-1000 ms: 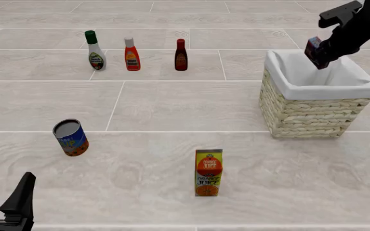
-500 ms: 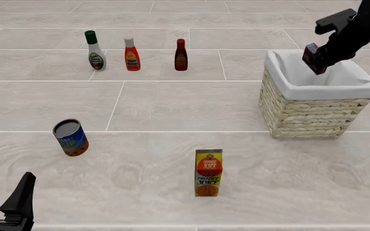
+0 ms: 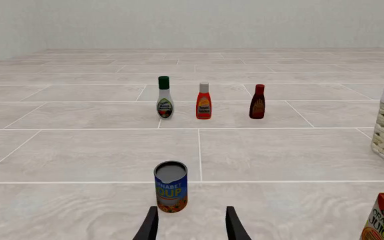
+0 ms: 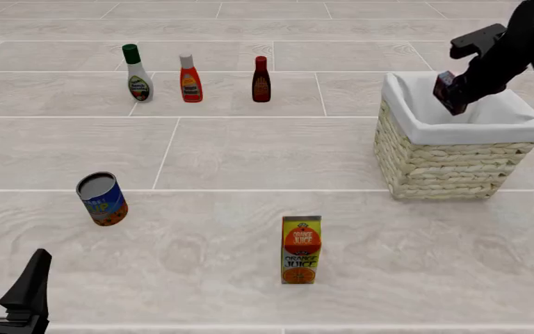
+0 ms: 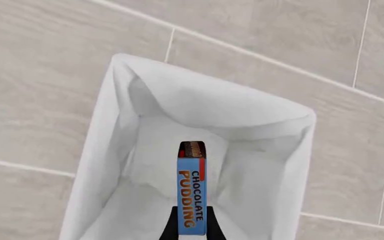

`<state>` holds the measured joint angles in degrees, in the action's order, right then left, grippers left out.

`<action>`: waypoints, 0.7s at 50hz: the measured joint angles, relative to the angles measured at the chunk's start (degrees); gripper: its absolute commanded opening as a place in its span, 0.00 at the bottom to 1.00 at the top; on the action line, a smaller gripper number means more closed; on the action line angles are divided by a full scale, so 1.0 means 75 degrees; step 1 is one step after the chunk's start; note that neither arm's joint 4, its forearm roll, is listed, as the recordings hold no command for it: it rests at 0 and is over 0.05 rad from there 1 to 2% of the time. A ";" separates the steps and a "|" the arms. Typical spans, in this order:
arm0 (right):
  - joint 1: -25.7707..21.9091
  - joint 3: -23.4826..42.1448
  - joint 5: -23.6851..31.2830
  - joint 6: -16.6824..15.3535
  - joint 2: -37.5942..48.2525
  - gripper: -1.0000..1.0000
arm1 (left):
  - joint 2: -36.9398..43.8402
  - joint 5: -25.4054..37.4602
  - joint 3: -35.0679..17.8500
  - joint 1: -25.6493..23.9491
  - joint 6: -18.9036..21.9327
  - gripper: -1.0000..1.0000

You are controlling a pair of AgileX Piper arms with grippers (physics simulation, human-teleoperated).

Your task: Pick the chocolate pudding and place it in the basket.

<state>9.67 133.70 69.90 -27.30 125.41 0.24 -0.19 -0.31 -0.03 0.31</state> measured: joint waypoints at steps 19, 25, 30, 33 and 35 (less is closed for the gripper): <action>0.0031 0.0106 0.0000 -0.0012 0.0275 0.00 | 0.0000 0.0000 0.0000 0.0000 0.0000 1.00; 0.0020 0.0157 0.0000 0.0014 0.0363 0.00 | 0.0000 0.0000 0.0000 0.0000 0.0000 1.00; 0.0015 0.0205 0.0000 0.0032 0.0440 0.00 | 0.0000 0.0000 0.0000 0.0000 0.0000 1.00; 0.0015 0.0241 0.0000 0.0039 0.0498 0.00 | 0.0000 0.0000 0.0000 0.0000 0.0000 1.00; 0.0014 0.0265 0.0000 0.0043 0.0538 0.00 | 0.0000 0.0000 0.0000 0.0000 0.0000 1.00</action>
<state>9.77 135.69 69.90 -26.98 129.44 0.24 -0.19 -0.31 -0.04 0.32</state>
